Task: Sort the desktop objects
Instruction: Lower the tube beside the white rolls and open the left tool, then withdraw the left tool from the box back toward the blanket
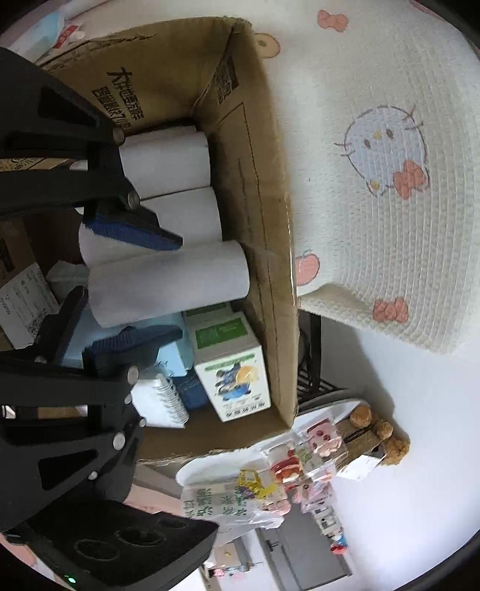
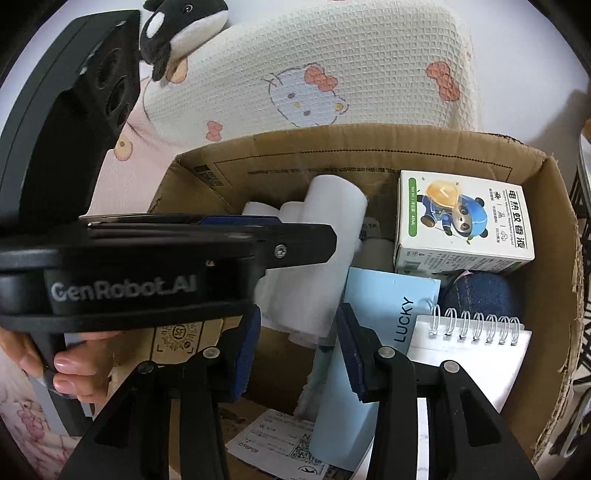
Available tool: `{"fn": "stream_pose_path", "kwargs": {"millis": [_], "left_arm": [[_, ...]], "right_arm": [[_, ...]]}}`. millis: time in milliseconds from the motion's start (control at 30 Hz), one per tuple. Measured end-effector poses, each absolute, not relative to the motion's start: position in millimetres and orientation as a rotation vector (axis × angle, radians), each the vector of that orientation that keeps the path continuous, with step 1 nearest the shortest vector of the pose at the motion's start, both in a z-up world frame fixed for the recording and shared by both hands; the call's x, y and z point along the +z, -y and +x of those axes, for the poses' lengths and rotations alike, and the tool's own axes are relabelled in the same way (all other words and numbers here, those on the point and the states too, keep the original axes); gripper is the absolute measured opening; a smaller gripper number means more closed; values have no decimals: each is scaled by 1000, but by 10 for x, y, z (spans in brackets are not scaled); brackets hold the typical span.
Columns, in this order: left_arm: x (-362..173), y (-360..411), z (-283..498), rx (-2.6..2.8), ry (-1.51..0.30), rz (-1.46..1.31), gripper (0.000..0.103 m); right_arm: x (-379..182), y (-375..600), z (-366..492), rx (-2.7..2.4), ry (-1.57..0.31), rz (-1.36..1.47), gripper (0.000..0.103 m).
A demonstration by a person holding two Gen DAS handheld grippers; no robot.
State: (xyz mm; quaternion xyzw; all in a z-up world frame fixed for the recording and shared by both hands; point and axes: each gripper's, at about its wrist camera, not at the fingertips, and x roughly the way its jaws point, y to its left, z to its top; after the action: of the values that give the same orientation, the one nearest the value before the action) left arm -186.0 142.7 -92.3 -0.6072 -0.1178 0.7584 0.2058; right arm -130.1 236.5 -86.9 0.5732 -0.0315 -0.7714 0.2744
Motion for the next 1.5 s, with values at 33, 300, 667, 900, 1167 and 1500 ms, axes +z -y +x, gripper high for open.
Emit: {"fn": "stream_pose_path", "kwargs": {"millis": [33, 300, 667, 900, 1167, 1500], "left_arm": [[-925, -1450, -1856, 2105, 310, -1697, 34], [-994, -1454, -1872, 2109, 274, -1717, 32], [-1056, -1554, -1797, 2175, 126, -1699, 16], [-754, -1403, -1679, 2282, 102, -1579, 53], [-390, -1007, -1477, 2356, 197, -1468, 53], [-85, -438, -1089, 2540, 120, -1437, 54]], "right_arm": [[-850, -2304, -1292, -2075, 85, 1535, 40], [-886, -2261, -1363, -2070, 62, 1545, 39], [-1038, -2080, -1428, -2068, 11, 1547, 39], [-1151, -1840, -1505, -2122, -15, 1510, 39], [-873, -1718, -1356, -2160, 8, 1408, 40], [-688, -1403, -1159, -2193, 23, 1329, 40]]}}
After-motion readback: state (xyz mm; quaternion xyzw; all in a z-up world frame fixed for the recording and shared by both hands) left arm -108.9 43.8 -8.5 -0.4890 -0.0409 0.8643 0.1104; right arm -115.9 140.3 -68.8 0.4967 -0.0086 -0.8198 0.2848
